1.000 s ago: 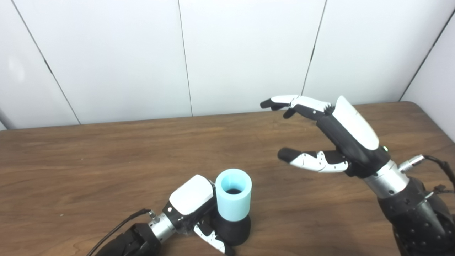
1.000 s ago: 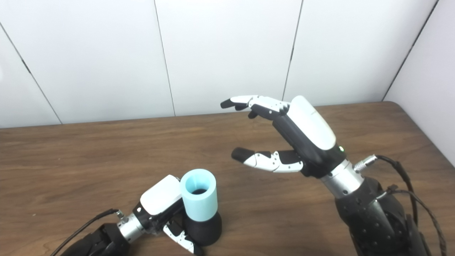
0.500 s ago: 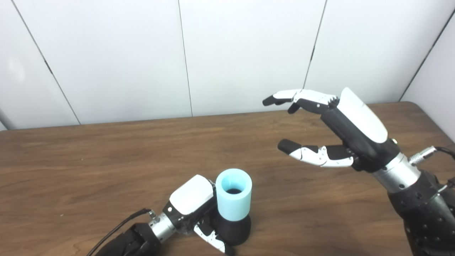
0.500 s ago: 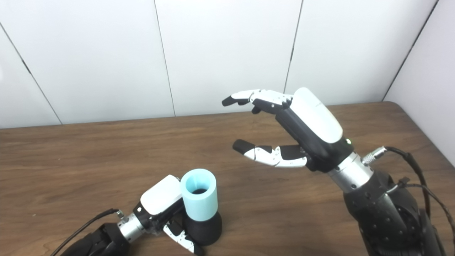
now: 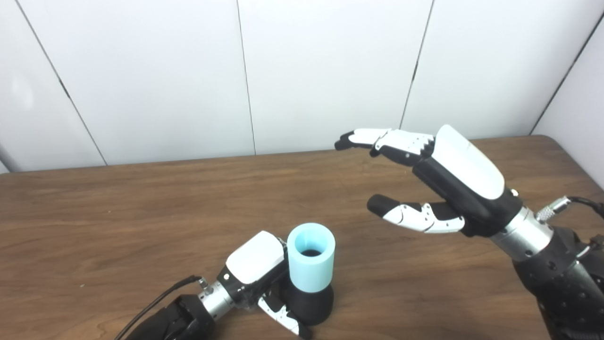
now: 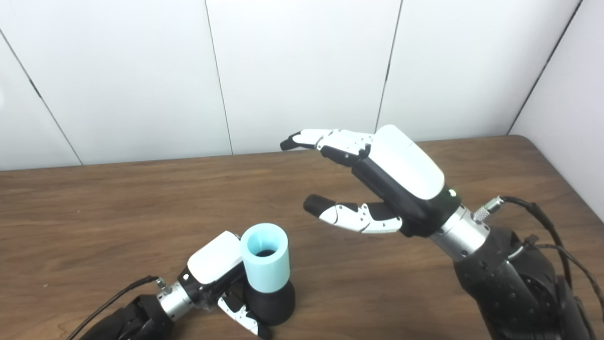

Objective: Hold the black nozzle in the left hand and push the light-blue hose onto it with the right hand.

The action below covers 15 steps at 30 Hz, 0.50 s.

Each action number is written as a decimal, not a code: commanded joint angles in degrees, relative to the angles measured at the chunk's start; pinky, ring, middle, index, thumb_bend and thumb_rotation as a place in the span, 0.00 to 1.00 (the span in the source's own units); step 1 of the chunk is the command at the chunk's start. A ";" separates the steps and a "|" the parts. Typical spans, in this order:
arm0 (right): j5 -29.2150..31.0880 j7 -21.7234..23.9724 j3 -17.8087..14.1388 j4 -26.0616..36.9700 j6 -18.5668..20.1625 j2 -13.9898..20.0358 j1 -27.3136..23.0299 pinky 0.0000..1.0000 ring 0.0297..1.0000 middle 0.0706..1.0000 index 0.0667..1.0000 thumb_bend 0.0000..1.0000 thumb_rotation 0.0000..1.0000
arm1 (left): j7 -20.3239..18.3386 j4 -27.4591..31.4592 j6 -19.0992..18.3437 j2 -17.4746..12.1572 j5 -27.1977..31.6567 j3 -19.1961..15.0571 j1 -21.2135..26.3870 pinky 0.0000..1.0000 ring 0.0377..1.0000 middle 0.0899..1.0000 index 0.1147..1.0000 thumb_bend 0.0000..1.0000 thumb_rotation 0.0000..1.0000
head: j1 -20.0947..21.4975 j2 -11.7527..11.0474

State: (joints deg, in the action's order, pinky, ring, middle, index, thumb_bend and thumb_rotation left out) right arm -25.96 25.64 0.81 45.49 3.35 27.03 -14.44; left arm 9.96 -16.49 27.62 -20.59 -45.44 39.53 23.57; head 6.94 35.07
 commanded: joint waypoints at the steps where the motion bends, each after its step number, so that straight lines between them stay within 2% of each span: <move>1: -1.58 -0.01 0.30 1.81 -2.07 0.51 -1.60 0.69 0.81 0.85 0.83 0.17 0.98 | -0.65 -3.06 -0.72 0.23 -0.85 1.20 -2.48 0.10 0.13 0.14 0.42 0.52 0.04 | -0.01 0.04; 3: -2.40 0.18 0.86 1.93 -2.78 0.30 -1.18 0.71 0.81 0.85 0.84 0.20 0.98 | -0.81 -3.11 -0.72 0.21 -0.79 1.20 -2.47 0.10 0.13 0.15 0.42 0.52 0.04 | -0.01 0.04; 7: -3.26 1.50 2.02 2.54 -3.16 0.11 -0.43 0.82 0.88 0.92 0.88 0.24 1.00 | -0.15 -3.34 -0.72 0.19 -1.01 1.63 -2.31 0.10 0.12 0.15 0.42 0.52 0.04 | -0.01 0.04; 15: -6.21 3.37 4.45 2.56 -5.33 -0.08 0.96 0.84 0.91 0.93 0.88 0.21 0.89 | -0.58 -3.18 -0.72 0.11 -1.13 1.59 -2.34 0.12 0.14 0.18 0.42 0.52 0.04 | -0.09 0.03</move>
State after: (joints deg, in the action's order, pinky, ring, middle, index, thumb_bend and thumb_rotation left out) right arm -31.52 29.60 5.61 46.51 -0.41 26.76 -12.73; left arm 9.87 -16.84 27.62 -20.50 -45.51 39.68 23.82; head 6.77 35.07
